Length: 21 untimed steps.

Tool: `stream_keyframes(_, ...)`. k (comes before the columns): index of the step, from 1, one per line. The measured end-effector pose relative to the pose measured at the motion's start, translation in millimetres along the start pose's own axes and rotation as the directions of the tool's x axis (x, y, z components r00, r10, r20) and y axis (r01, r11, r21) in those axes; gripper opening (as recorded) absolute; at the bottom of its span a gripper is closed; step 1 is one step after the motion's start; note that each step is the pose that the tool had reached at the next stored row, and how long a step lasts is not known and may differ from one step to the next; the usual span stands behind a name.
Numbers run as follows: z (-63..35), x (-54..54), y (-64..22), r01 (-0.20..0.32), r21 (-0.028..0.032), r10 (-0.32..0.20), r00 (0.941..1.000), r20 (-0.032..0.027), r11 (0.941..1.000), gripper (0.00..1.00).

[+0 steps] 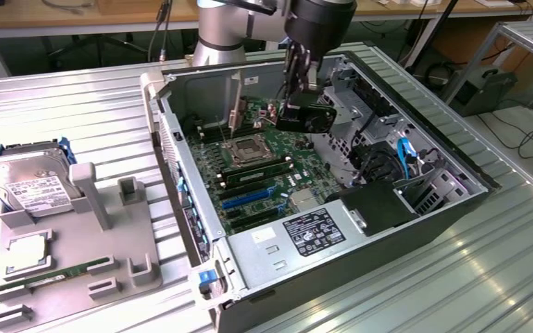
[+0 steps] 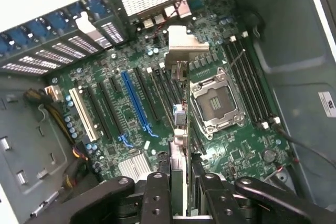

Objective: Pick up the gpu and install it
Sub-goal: 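Insert the gpu into the slot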

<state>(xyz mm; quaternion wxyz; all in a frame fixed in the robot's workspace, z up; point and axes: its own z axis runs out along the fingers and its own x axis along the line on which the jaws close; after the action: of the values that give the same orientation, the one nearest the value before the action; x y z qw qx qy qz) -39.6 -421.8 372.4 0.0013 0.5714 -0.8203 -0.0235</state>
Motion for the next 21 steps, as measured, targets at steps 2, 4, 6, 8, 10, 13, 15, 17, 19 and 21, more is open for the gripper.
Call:
stream_keyframes(2, 0.1, 0.0, 0.0, 0.038, -0.001, -0.038, 0.9993, -0.0015, 0.9993, 0.26)
stream_keyframes(4, 0.1, 0.0, 0.0, 0.073, -0.0019, -0.073, 0.9973, -0.0029, 0.9973, 0.26)
stream_keyframes(6, 0.2, 0.0, 0.0, 0.108, -0.0029, -0.108, 0.9941, -0.0042, 0.9941, 0.26)
stream_keyframes(8, 0.3, 0.0, 0.0, 0.141, -0.0039, -0.141, 0.99, -0.0054, 0.99, 0.26)
stream_keyframes(10, 0.4, 0.0, 0.0, 0.174, -0.0049, -0.174, 0.9848, -0.0066, 0.9848, 0.26)
stream_keyframes(13, 0.5, 0.0, 0.0, 0.229, -0.0067, -0.229, 0.9735, -0.0085, 0.9735, 0.26)
stream_keyframes(15, 0.6, 0.0, 0.0, 0.262, -0.0079, -0.262, 0.965, -0.0096, 0.9651, 0.26)
stream_keyframes(17, 0.7, 0.0, 0.0, 0.305, -0.0095, -0.305, 0.9522, -0.0111, 0.9523, 0.26)
stream_keyframes(19, 0.7, 0.0, 0.0, 0.339, -0.0108, -0.339, 0.9407, -0.0122, 0.9408, 0.26)
stream_keyframes(21, 0.7, 0.0, 0.0, 0.372, -0.0121, -0.372, 0.9282, -0.0131, 0.9283, 0.26)
